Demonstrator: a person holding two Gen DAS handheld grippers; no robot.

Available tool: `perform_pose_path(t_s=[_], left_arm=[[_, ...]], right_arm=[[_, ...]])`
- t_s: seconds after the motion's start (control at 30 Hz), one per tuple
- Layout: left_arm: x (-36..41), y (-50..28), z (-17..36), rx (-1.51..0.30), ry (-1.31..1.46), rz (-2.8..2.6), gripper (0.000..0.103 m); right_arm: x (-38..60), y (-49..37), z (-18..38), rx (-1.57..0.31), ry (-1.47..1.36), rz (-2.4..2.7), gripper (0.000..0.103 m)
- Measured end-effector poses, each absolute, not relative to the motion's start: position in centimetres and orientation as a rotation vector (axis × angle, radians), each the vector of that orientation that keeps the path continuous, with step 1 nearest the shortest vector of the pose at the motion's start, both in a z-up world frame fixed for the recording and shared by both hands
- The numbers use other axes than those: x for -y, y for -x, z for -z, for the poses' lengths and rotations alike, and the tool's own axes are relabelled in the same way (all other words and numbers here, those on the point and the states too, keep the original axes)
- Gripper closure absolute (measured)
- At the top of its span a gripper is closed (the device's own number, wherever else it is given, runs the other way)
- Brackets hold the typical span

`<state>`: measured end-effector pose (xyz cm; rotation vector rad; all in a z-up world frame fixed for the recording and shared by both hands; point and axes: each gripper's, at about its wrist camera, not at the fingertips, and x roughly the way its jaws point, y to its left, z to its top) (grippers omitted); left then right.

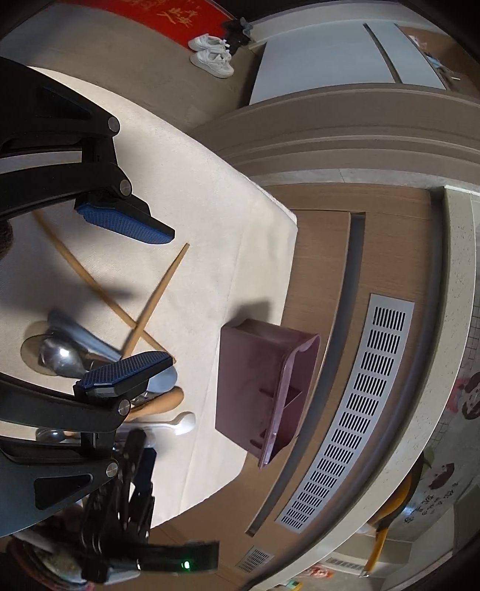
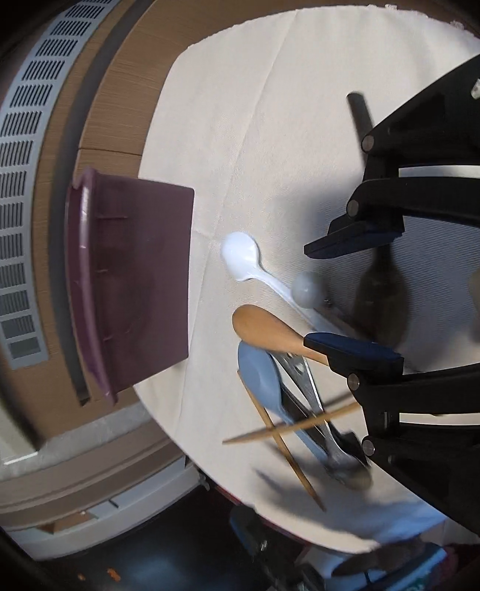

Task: Organize utensils
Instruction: 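Grasp the blue plastic spoon with the left tool while the right tool grasps the white spoon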

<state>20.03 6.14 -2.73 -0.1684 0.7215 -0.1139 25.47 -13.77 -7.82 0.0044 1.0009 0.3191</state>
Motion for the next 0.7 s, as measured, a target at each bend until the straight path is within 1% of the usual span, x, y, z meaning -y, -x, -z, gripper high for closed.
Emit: perform_pose_path(t_s=[0.07,0.1,0.13,0.33,0.53,0.7], left_arm=[[-5.9,-20.3,3.0,-0.743,0.149,0.113,0.042],[-5.7,-20.4,3.3,-0.759,0.134,0.111,0.042],[-5.5,-20.4,3.4,-0.766,0.127,0.111,0.042],[-3.5,-19.9,4.0,-0.775,0.11,0.192,0.042],[-0.7,-20.4,3.8,-0.782,0.065,0.28,0.042],[2.4,-23.5,4.2,-0.88,-0.021,0.425,0.042]], right_arm=[[13.5,-25.9,8.1,-1.0,0.006,-0.298,0.069],[13.4,-26.0,8.0,-0.995,0.023,-0.293,0.077],[13.3,-26.2,8.0,-0.996,0.034,-0.296,0.082],[15.4,-24.7,6.1,-0.927,0.093,-0.293,0.082],[18.4,-22.9,4.1,-0.866,0.081,-0.266,0.082],[20.0,-22.4,3.6,-0.85,0.028,-0.258,0.082]])
